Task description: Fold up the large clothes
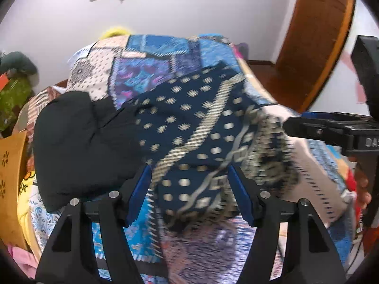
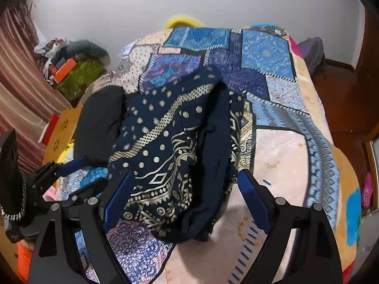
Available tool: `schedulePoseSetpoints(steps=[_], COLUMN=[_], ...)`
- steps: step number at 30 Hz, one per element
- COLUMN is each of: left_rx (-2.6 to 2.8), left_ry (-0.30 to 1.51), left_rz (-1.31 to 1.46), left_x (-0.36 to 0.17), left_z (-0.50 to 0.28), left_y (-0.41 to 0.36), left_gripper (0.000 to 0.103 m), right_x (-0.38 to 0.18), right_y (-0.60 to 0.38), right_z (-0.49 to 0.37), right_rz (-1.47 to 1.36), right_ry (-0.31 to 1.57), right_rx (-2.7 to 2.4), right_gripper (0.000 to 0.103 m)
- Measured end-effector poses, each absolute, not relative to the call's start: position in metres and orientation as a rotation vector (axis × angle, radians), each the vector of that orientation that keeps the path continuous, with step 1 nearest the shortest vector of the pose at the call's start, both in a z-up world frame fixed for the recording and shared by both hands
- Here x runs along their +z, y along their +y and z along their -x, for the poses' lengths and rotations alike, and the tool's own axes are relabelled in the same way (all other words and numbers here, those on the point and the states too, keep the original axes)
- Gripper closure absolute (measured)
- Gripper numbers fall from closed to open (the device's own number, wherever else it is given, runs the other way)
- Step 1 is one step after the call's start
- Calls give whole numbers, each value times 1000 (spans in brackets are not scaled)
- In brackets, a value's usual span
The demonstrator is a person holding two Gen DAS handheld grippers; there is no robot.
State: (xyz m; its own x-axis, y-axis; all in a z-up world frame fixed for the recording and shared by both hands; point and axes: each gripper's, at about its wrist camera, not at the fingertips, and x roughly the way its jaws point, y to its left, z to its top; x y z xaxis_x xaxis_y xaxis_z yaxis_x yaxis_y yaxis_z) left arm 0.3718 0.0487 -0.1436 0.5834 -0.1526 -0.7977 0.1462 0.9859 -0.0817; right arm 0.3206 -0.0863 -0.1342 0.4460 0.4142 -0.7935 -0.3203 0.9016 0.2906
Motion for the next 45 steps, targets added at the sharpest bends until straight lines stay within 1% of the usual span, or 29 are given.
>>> schedulePoseSetpoints(steps=[5, 7, 9, 11, 16, 22, 27, 32, 36, 39, 44, 45], left_rx=[-208, -215, -205, -198, -174, -54, -7, -41, -107, -168, -322, -339], left_ry=[1038, 1034, 1028, 1035, 1056, 1020, 947, 924, 970, 1057, 1143, 1149], left_rz=[57, 75, 101, 136, 185, 136, 161, 194, 275, 379, 615, 649], left_x=[-186, -200, -208, -212, -212, -190, -162, -152, -168, -194, -240, -245], left_z=[-382, -377, -369, -362, -340, -329, -344, -374, -403, -429, -463, -467], left_y=[58, 60, 67, 75, 85, 99, 118, 124, 126, 128, 132, 132], left_gripper=[36, 29, 19, 16, 15, 15, 15, 15, 15, 15, 15, 13], right_x=[-165, -180, -188, -191, -181, -159, -134, -138, -160, -181, -213, -218], right_y=[-92, -104, -115, -127, -142, -140, -123, -100, -89, -93, -115, -117], right_z=[-333, -334, -333, -329, -316, -306, -307, -324, -347, -363, -385, -389], right_rz=[-54, -35, -32, -56, -81, -119, -127, -119, -124, -152, -308, -342], right_ry=[1085, 1122, 1145, 1158, 1152, 1125, 1052, 1030, 1081, 1138, 1247, 1261], right_rx=[388, 350, 336, 348, 292, 354, 415, 451, 439, 414, 469, 484], right_gripper=[17, 17, 17, 17, 17, 17, 17, 17, 17, 17, 17, 17])
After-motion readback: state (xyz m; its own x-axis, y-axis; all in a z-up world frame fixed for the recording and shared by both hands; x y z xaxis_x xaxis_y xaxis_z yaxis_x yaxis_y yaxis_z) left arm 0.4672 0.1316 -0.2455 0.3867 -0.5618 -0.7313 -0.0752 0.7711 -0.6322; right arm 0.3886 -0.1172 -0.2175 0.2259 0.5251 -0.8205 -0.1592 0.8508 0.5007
